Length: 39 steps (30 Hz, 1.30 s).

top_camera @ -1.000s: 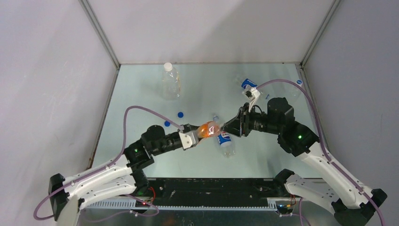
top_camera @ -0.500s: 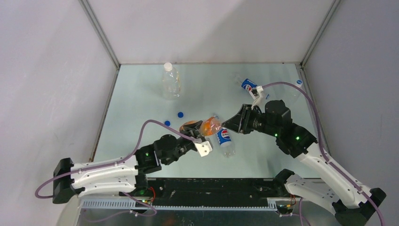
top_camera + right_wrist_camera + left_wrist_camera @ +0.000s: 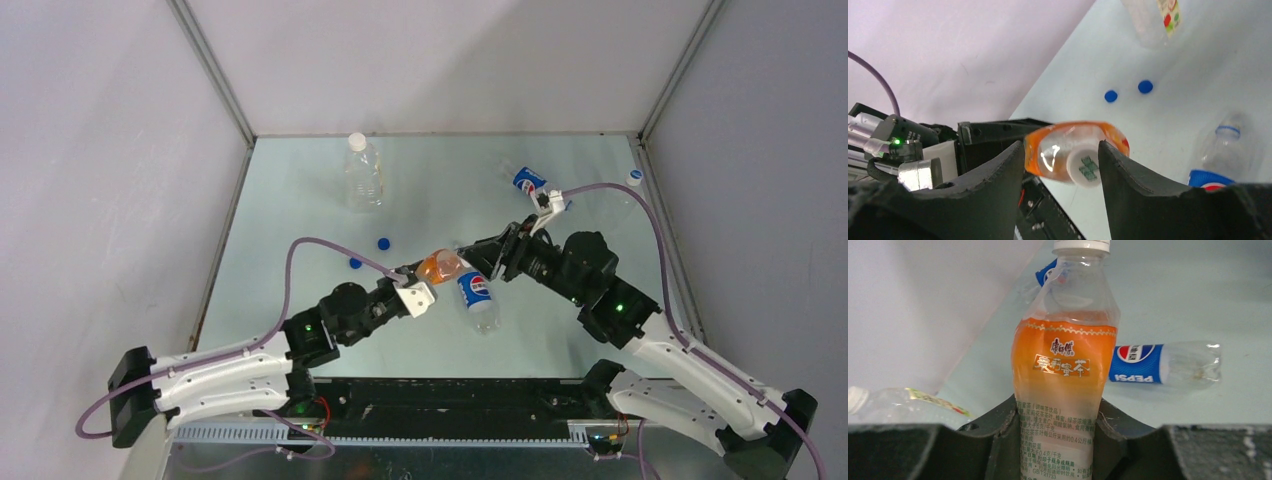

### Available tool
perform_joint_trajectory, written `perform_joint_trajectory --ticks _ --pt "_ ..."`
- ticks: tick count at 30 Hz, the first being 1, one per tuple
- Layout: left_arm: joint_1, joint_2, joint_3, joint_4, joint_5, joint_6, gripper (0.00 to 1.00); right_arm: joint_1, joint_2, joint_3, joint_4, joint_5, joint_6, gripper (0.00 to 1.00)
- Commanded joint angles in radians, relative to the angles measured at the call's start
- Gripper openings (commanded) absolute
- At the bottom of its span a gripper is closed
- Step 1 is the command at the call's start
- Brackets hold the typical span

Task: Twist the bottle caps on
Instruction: Screw the bottle cap onto the plastic bottle.

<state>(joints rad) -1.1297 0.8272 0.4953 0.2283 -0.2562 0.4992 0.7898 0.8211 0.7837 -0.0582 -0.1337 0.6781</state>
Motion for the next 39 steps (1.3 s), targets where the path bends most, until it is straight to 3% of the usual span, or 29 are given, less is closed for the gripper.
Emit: perform_joint_trajectory --ticks 1,10,14,17,21,23,24,26,31,33,37,39 --pt "0.016 -0.019 0.000 0.125 0.087 -0.145 0.00 0.050 0.004 -0.010 0.182 0.126 -0.086 0.58" --pt "0.035 -0.029 -0.032 0.235 0.086 -0.236 0.00 0.165 -0.002 -0.041 0.165 0.422 -0.126 0.59" --pt "0.039 -0.028 -0.035 0.264 0.101 -0.263 0.00 0.192 -0.003 -0.065 0.202 0.432 -0.130 0.58" --pt "0.039 -0.019 -0.035 0.286 0.114 -0.276 0.00 0.210 0.013 -0.072 0.258 0.424 -0.102 0.52" --pt "0.039 -0.018 -0.038 0.312 0.108 -0.296 0.00 0.240 0.043 -0.073 0.302 0.424 -0.091 0.34" --pt "0.039 -0.022 -0.040 0.315 0.092 -0.306 0.01 0.254 0.048 -0.074 0.296 0.426 -0.094 0.20" --pt "0.039 -0.024 -0.042 0.319 0.088 -0.311 0.03 0.260 0.047 -0.074 0.289 0.438 -0.094 0.06" --pt "0.039 -0.036 -0.053 0.318 0.064 -0.322 0.13 0.264 0.039 -0.074 0.264 0.453 -0.102 0.00" --pt "0.039 -0.094 -0.060 0.235 -0.040 -0.362 0.63 0.257 -0.038 -0.066 0.175 0.534 -0.213 0.00" --pt "0.039 -0.133 -0.059 0.152 -0.103 -0.390 0.78 0.227 -0.078 -0.053 0.104 0.565 -0.267 0.00" --pt "0.043 -0.216 -0.052 0.002 -0.236 -0.407 0.98 0.084 -0.170 -0.028 -0.056 0.612 -0.349 0.00" --pt "0.047 -0.267 -0.047 -0.077 -0.325 -0.429 0.99 0.004 -0.211 -0.023 -0.106 0.633 -0.396 0.00"
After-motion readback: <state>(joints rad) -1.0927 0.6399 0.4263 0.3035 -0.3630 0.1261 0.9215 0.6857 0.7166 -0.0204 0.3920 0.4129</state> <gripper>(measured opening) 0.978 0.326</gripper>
